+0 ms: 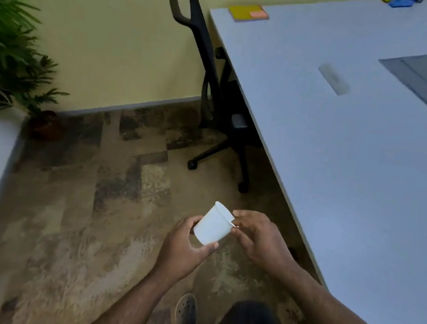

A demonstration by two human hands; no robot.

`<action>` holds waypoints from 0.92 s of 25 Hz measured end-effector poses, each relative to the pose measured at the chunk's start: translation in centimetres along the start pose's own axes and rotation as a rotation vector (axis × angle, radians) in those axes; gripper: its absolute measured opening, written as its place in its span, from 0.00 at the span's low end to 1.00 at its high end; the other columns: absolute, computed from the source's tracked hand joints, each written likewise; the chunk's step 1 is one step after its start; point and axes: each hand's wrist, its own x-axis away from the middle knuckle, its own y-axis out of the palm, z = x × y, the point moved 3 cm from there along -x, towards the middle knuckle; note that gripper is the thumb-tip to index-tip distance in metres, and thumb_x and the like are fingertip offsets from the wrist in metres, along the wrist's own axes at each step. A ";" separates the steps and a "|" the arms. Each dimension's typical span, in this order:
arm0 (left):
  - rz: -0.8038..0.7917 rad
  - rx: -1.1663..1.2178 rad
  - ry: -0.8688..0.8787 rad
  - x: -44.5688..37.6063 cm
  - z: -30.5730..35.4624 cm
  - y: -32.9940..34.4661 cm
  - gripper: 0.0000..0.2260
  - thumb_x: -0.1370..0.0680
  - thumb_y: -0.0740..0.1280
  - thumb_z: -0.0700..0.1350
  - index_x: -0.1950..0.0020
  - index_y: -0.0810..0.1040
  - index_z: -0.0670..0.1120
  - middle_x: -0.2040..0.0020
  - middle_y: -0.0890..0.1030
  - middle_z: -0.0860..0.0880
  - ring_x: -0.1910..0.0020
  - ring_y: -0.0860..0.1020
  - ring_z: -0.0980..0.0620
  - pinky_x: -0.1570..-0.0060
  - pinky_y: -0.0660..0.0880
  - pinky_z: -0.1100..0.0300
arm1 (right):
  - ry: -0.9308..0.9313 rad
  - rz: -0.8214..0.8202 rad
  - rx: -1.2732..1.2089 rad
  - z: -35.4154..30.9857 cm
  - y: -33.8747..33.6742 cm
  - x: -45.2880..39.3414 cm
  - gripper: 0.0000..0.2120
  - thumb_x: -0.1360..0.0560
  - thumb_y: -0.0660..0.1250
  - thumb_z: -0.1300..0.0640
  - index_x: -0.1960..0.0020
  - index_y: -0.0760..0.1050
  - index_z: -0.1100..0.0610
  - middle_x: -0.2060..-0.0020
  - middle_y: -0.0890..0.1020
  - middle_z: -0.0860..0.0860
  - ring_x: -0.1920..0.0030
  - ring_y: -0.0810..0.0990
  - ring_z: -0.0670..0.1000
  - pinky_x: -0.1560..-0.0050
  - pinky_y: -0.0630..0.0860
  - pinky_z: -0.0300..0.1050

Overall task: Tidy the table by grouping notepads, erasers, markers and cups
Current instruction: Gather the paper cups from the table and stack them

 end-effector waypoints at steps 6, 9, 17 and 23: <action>-0.232 -0.115 0.185 -13.1 4.8 -0.3 0.30 0.32 0.76 0.56 0.33 0.70 0.56 0.40 0.76 0.58 0.44 0.75 0.58 0.55 0.71 0.68 | 0.179 0.227 0.056 1.9 -3.3 -6.9 0.12 0.23 0.66 0.50 0.41 0.80 0.51 0.35 0.76 0.46 0.35 0.71 0.46 0.40 0.67 0.37; -0.316 -0.139 0.239 -19.7 8.0 1.9 0.29 0.32 0.76 0.57 0.33 0.70 0.57 0.40 0.76 0.58 0.44 0.75 0.58 0.57 0.70 0.70 | 0.281 0.322 0.021 5.0 -5.2 -10.6 0.12 0.23 0.64 0.48 0.42 0.80 0.48 0.34 0.73 0.43 0.36 0.68 0.44 0.44 0.66 0.34; -0.497 -0.188 0.262 -35.8 16.5 9.8 0.27 0.31 0.74 0.60 0.35 0.70 0.60 0.42 0.76 0.61 0.44 0.76 0.58 0.58 0.70 0.73 | 0.463 0.476 -0.078 14.8 -12.8 -21.9 0.12 0.23 0.64 0.48 0.42 0.80 0.47 0.51 0.85 0.43 0.57 0.81 0.43 0.57 0.79 0.41; -0.649 -0.480 0.240 -47.9 20.3 16.8 0.35 0.25 0.67 0.61 0.22 0.58 0.52 0.22 0.62 0.53 0.25 0.63 0.51 0.28 0.63 0.55 | 0.681 0.550 0.029 24.2 -19.5 -28.5 0.09 0.23 0.65 0.51 0.44 0.80 0.47 0.59 0.86 0.50 0.59 0.83 0.55 0.61 0.78 0.46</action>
